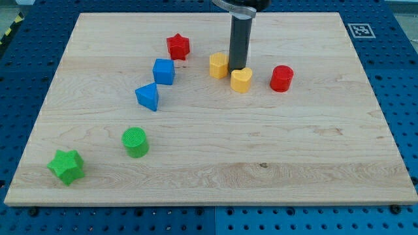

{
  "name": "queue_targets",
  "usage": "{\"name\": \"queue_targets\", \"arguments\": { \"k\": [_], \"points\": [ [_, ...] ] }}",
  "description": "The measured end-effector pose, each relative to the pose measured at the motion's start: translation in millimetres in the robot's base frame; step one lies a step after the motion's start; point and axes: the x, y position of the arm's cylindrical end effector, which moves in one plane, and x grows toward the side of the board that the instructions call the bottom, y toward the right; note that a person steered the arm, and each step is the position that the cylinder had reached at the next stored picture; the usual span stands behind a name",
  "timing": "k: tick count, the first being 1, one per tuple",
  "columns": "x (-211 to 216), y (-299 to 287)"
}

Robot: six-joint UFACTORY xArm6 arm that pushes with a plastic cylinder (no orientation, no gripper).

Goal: Move the red circle and yellow heart diagonal to each other

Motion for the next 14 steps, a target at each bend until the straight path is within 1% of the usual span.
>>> {"name": "queue_targets", "arguments": {
  "k": [1, 3, 4, 6, 8, 9, 10, 11, 14],
  "points": [
    [-22.5, 17.6],
    [-22.0, 79.9],
    [-17.6, 99.1],
    [16.0, 86.0],
    [32.5, 86.0],
    [49.7, 86.1],
    [54.6, 86.1],
    [46.4, 82.8],
    [42.7, 41.4]
  ]
}}
